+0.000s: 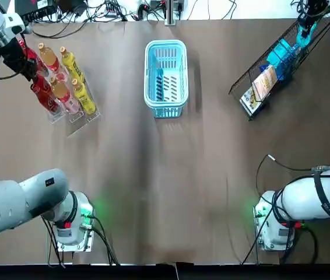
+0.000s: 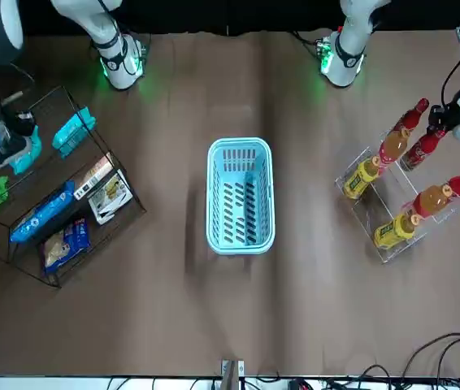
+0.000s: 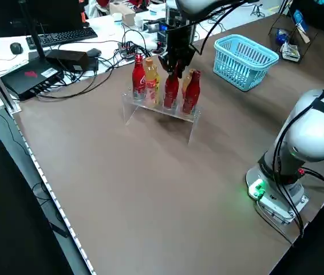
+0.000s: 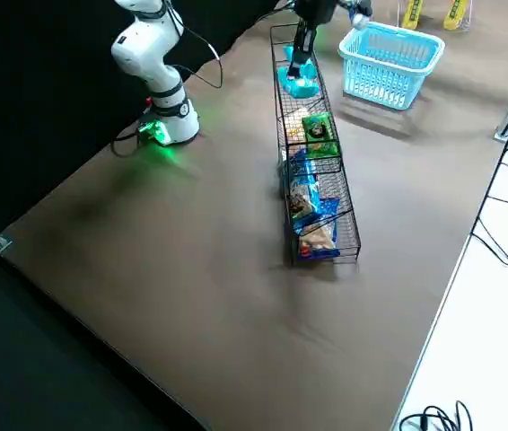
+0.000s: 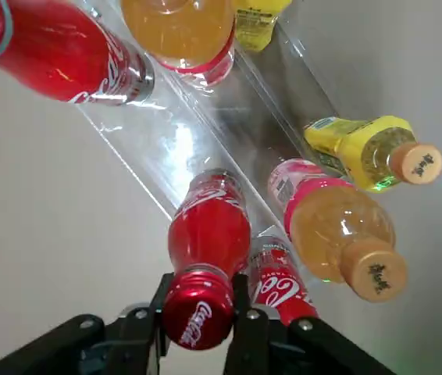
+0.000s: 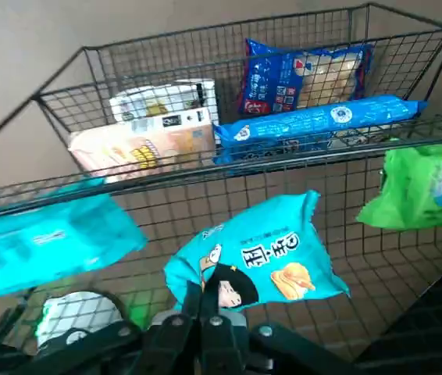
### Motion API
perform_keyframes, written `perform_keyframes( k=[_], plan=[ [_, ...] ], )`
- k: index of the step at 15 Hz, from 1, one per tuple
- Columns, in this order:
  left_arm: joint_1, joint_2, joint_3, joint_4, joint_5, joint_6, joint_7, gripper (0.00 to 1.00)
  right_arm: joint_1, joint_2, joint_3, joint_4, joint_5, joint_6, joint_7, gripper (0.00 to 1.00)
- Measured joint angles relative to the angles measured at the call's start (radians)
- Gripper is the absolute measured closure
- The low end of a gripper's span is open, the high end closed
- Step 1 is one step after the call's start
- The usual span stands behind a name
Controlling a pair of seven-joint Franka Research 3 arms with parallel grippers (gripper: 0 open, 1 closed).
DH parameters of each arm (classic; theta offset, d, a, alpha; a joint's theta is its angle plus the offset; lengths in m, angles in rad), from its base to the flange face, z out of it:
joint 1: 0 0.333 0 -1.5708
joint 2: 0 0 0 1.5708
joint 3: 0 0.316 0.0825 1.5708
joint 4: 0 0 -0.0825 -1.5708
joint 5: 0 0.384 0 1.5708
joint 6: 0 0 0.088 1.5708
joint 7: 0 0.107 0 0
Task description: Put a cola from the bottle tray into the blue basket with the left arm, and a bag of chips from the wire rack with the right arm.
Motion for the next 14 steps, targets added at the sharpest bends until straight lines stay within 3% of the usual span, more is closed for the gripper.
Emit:
perform_keyframes(
  k=[7, 14],
  plan=[
    [0.0, -0.001, -0.003, 0.037, 0.0, -0.031, -0.001, 0.68, -0.005, 0.0, -0.006, 0.139, 0.129, -0.12, 0.06, 0.98],
    [-0.005, -0.003, -0.008, 0.325, 0.0, -0.326, -0.003, 0.68, 0.012, 0.0, 0.014, 0.159, 0.309, -0.132, 0.329, 0.98]
  ],
)
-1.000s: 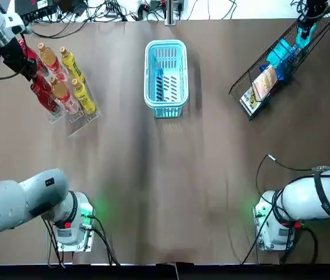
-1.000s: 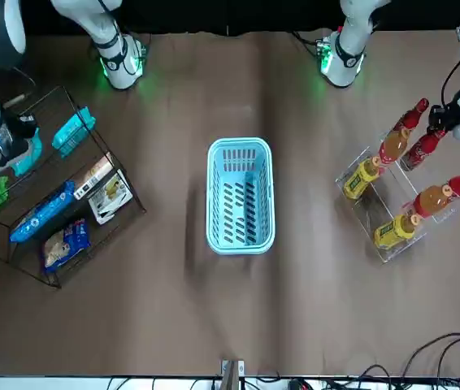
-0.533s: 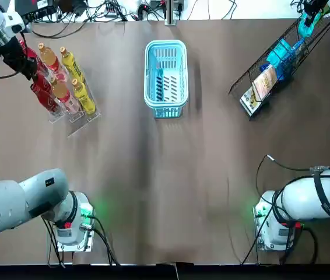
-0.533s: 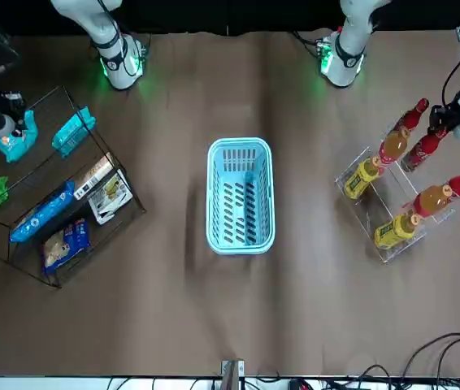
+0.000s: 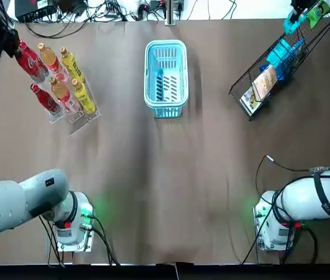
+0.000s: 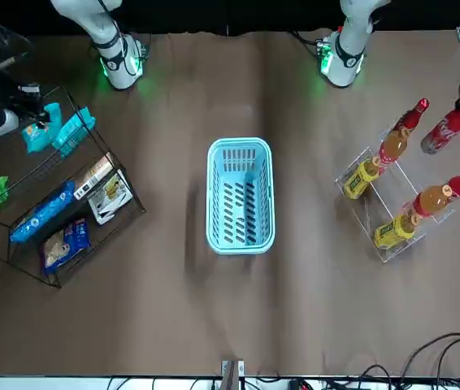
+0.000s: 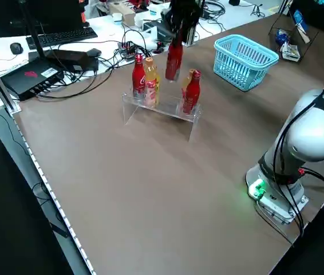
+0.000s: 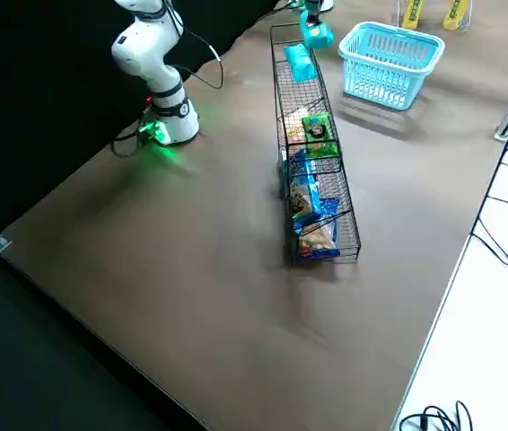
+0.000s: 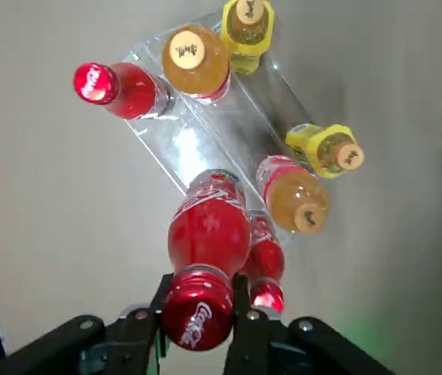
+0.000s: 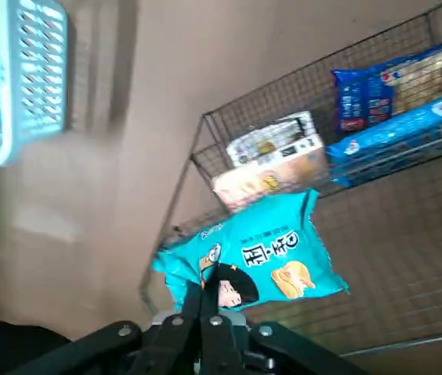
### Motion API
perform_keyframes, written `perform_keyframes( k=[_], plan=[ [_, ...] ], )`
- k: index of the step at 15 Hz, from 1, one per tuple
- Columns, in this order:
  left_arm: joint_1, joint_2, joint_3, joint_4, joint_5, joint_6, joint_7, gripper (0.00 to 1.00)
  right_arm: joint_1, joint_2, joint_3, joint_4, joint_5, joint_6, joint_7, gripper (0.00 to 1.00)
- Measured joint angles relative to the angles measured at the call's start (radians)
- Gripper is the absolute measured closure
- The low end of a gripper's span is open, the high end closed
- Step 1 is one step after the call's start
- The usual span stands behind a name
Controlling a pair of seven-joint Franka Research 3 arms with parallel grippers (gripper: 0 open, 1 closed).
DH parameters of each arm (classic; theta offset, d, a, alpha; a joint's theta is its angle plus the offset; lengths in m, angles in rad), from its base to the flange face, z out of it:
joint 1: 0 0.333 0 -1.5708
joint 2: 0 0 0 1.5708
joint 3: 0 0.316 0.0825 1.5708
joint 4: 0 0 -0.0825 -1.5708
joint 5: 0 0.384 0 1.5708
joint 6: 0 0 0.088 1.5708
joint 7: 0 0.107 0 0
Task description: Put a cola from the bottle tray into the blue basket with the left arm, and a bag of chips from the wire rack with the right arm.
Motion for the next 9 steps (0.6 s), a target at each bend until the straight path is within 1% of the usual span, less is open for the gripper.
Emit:
perform_keyframes(
  k=[2, 4, 5, 6, 7, 9],
  plan=[
    [-0.002, 0.007, -0.007, 0.081, 0.0, -0.079, -0.017, 0.68, 0.026, 0.0, 0.024, 0.021, 0.01, 0.001, 0.105, 0.98],
    [-0.004, 0.023, -0.032, 0.157, 0.0, -0.149, -0.064, 0.68, 0.074, 0.0, 0.043, 0.042, 0.016, 0.004, 0.218, 0.98],
    [-0.006, 0.042, -0.084, 0.219, 0.0, -0.197, -0.146, 0.68, 0.14, 0.001, 0.051, 0.05, 0.037, 0.037, 0.336, 0.98],
    [-0.007, 0.051, -0.116, 0.244, 0.0, -0.221, -0.199, 0.68, 0.178, 0.008, 0.052, 0.05, 0.043, 0.078, 0.401, 0.98],
    [-0.009, 0.059, -0.15, 0.262, -0.001, -0.246, -0.256, 0.68, 0.221, 0.024, 0.052, 0.05, 0.045, 0.13, 0.473, 0.98],
    [-0.011, 0.068, -0.223, 0.278, -0.004, -0.271, -0.377, 0.68, 0.306, 0.085, 0.054, 0.048, 0.045, 0.251, 0.613, 0.98]
  ],
)
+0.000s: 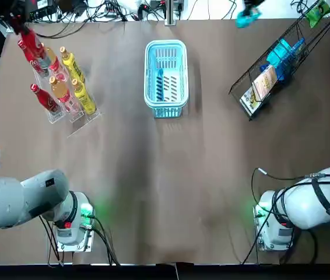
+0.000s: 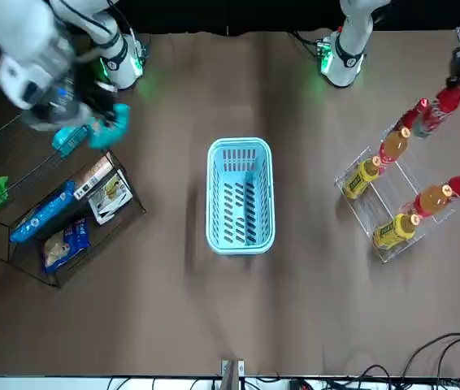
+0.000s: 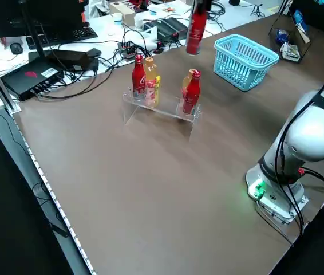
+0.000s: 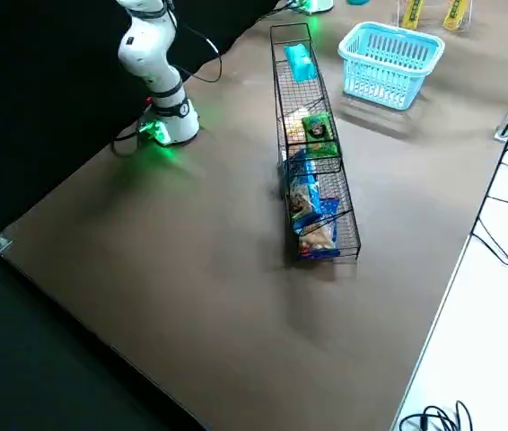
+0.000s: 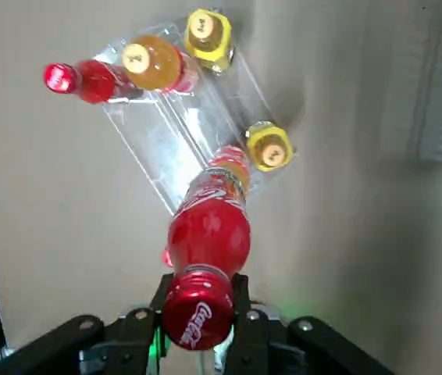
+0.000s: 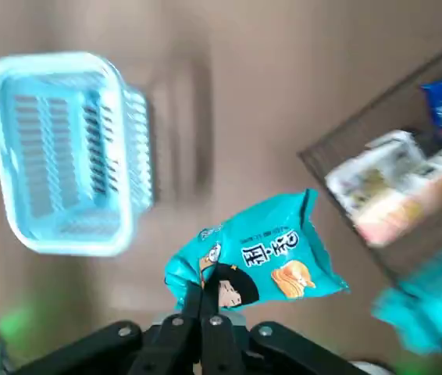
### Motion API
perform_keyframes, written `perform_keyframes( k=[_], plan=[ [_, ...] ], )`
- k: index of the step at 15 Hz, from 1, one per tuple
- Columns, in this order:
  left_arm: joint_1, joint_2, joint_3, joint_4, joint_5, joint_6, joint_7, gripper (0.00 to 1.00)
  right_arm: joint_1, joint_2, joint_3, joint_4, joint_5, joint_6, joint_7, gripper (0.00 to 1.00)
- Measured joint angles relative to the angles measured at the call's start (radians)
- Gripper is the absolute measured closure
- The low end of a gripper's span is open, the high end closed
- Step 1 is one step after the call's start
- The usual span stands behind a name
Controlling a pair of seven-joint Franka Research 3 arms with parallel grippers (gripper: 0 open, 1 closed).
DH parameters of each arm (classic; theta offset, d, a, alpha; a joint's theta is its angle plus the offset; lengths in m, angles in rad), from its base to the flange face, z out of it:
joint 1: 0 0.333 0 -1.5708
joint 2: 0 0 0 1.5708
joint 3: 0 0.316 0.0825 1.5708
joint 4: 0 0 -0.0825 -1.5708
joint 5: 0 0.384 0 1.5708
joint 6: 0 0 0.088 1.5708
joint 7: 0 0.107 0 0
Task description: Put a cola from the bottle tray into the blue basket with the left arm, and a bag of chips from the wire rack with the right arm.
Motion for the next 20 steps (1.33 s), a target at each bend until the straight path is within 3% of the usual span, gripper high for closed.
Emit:
perform_keyframes(
  k=[4, 9, 15, 17, 20],
  plan=[
    [-0.004, 0.025, -0.19, 0.003, -0.003, -0.003, -0.279, 0.68, 0.138, 0.173, 0.002, -0.002, 0.0, 0.254, 0.264, 0.98],
    [-0.013, 0.141, -0.398, 0.003, -0.004, 0.056, -0.557, 0.68, 0.21, 0.328, 0.001, 0.0, 0.031, 0.459, 0.476, 0.96],
    [-0.106, 0.276, -0.426, 0.006, -0.031, 0.207, -0.769, 0.68, 0.285, 0.413, 0.002, 0.003, 0.064, 0.601, 0.576, 0.96],
    [-0.132, 0.299, -0.427, 0.008, -0.062, 0.254, -0.814, 0.68, 0.293, 0.421, 0.0, 0.005, 0.064, 0.614, 0.583, 0.89],
    [-0.166, 0.331, -0.427, 0.011, -0.099, 0.303, -0.866, 0.68, 0.27, 0.42, -0.013, 0.018, 0.065, 0.614, 0.581, 0.91]
  ],
)
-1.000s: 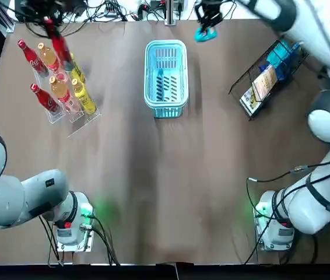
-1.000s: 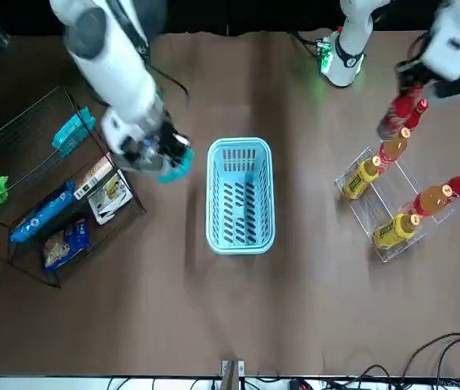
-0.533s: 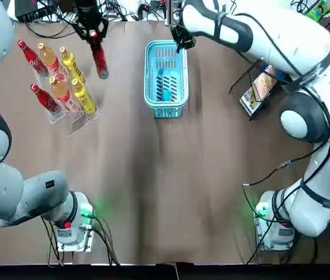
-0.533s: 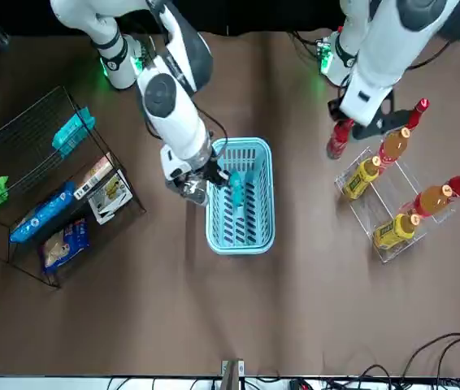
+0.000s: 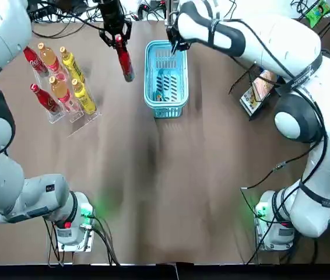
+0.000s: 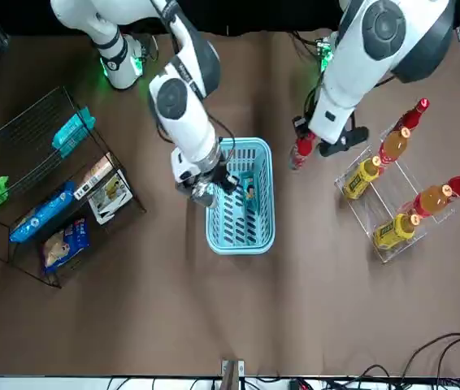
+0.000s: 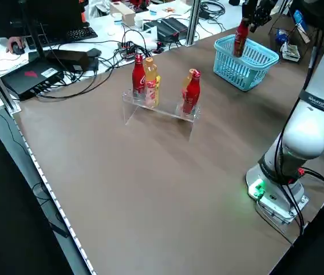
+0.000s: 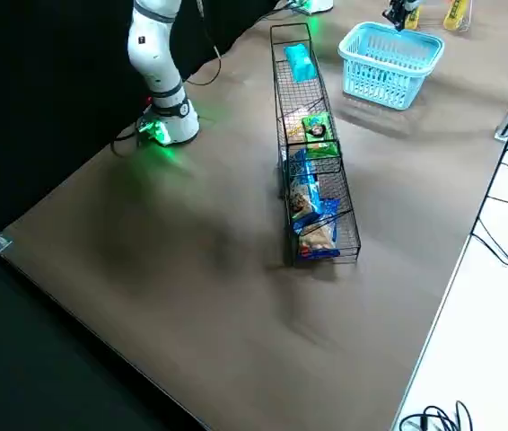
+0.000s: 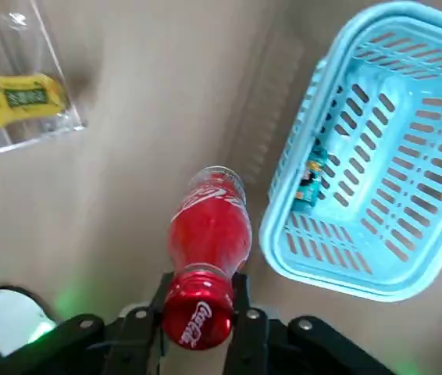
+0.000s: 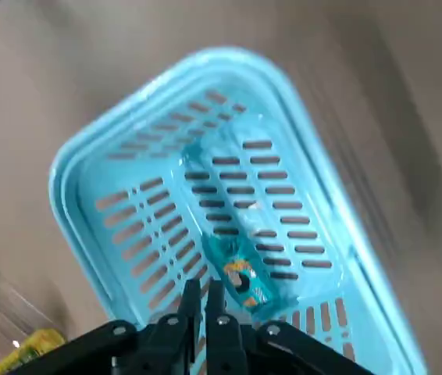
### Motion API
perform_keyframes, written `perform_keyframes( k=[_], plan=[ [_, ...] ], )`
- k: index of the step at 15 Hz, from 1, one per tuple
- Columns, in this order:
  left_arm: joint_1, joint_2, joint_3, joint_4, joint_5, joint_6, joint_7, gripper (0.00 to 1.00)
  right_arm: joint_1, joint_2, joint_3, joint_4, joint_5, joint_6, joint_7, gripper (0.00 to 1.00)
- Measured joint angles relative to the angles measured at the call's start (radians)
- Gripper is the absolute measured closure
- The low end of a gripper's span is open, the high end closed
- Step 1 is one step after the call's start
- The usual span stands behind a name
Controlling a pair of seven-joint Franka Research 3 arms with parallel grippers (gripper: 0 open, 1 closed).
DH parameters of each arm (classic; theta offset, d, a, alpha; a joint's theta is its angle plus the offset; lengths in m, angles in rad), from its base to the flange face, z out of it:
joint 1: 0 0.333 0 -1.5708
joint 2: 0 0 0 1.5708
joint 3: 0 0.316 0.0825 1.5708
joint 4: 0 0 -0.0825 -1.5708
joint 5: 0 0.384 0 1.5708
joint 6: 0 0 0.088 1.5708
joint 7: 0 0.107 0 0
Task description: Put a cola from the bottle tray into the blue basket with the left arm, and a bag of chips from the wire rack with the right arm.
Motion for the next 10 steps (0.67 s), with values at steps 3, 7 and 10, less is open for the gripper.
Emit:
perform_keyframes(
  k=[3, 7, 10],
  plan=[
    [-0.052, 0.065, 0.0, 0.021, -0.005, 0.074, -0.036, 0.68, -0.083, -0.053, -0.004, 0.029, 0.001, -0.111, -0.103, 0.91],
    [-0.135, 0.126, 0.003, 0.027, -0.003, 0.168, -0.114, 0.68, -0.174, -0.161, -0.014, 0.036, 0.001, -0.358, -0.252, 0.91],
    [-0.2, 0.165, 0.004, 0.027, 0.053, 0.185, -0.172, 0.68, -0.241, -0.237, -0.02, 0.037, 0.001, -0.546, -0.39, 0.91]
  ],
)
